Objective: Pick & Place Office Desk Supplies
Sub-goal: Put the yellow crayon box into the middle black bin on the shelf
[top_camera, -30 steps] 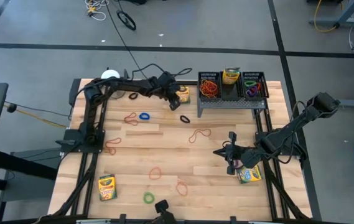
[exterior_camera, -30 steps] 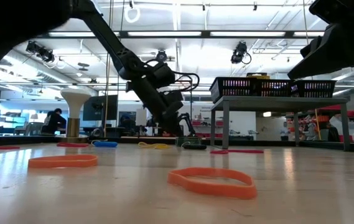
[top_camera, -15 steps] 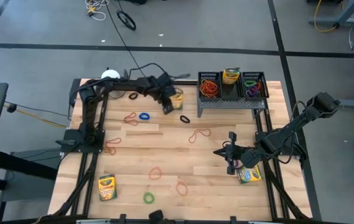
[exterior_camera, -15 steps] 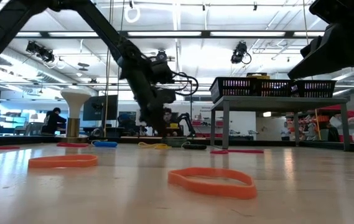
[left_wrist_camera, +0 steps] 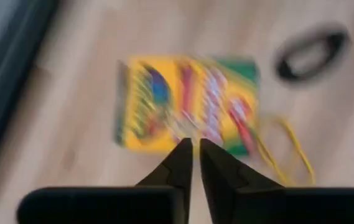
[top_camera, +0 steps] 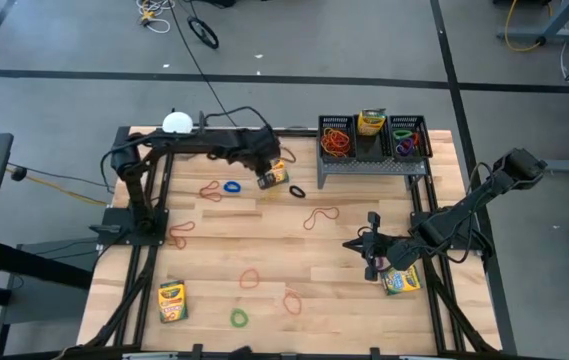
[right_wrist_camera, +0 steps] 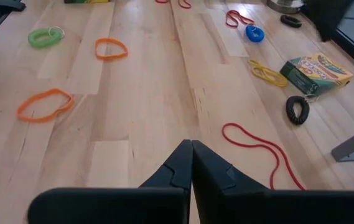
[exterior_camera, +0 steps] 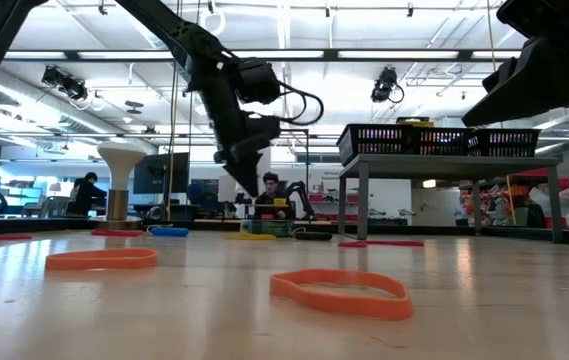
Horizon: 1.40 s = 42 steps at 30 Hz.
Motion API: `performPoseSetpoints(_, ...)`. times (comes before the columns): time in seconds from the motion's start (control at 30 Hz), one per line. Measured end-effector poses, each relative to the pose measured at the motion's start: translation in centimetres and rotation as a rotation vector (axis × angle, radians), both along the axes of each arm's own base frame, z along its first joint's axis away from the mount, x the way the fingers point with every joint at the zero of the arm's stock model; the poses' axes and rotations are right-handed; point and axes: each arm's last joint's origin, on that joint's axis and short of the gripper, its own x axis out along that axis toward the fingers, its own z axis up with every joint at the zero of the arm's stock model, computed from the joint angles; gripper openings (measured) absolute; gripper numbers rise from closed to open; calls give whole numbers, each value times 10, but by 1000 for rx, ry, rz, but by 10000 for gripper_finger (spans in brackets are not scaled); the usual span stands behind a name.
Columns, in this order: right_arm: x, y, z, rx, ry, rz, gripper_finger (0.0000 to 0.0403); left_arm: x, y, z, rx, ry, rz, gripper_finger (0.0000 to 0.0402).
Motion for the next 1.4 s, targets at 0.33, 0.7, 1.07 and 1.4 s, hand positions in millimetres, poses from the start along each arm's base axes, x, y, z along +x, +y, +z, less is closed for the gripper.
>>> performPoseSetpoints(0.33,0,0,0,-1,2,1,11,-28,63,4,-116,-185,156,139)
performPoseSetpoints(0.7,0,0,0,-13,6,10,11,-21,80,-31,-224,-232,60,165)
performPoseSetpoints(1.07,0,0,0,-23,7,15,11,-21,80,-38,-222,-201,45,158)
performPoseSetpoints(1.4,0,0,0,-25,6,12,11,-18,83,-54,-281,-203,18,141)
